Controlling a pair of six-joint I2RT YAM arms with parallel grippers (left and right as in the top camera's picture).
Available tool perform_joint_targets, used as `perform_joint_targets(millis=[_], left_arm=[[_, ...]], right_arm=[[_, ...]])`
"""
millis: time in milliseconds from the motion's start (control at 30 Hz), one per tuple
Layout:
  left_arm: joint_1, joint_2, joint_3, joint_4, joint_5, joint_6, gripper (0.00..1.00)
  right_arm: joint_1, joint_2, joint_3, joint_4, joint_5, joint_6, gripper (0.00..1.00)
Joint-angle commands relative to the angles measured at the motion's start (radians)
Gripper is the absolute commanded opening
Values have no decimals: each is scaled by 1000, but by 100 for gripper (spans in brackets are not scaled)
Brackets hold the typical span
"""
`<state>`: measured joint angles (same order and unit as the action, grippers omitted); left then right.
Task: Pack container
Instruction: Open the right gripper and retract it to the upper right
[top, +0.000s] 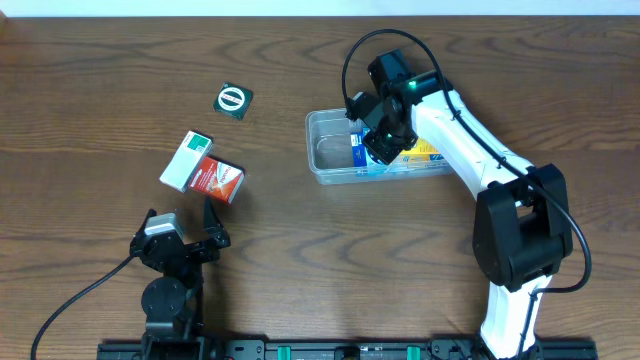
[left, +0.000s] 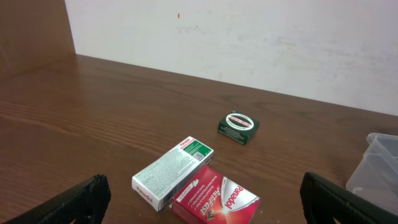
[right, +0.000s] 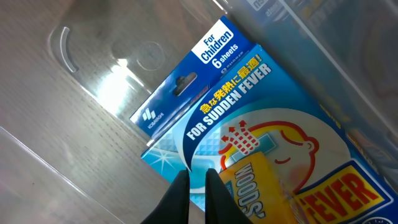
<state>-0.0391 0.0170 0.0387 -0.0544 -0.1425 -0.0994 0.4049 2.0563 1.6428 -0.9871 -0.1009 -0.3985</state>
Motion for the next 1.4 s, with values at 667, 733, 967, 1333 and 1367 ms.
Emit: perform_joint_targets(millis=[667,733,967,1333,1367], left_arm=[[5,1,-21,-33,-24,13,98],[5,1,-21,-33,-24,13,98],[5,1,-21,-33,-24,13,98],[5,1,-21,-33,-24,13,98],[5,1,-21,-33,-24,13,98]], right_arm=[[147,-2,384,19,-157,2,57],[177,-1,384,43,-140,2,61],[161,-1,384,50,23,152,77],[-217,-1,385,-3,21,382,95],[-250,-1,385,-11,22,393,97]])
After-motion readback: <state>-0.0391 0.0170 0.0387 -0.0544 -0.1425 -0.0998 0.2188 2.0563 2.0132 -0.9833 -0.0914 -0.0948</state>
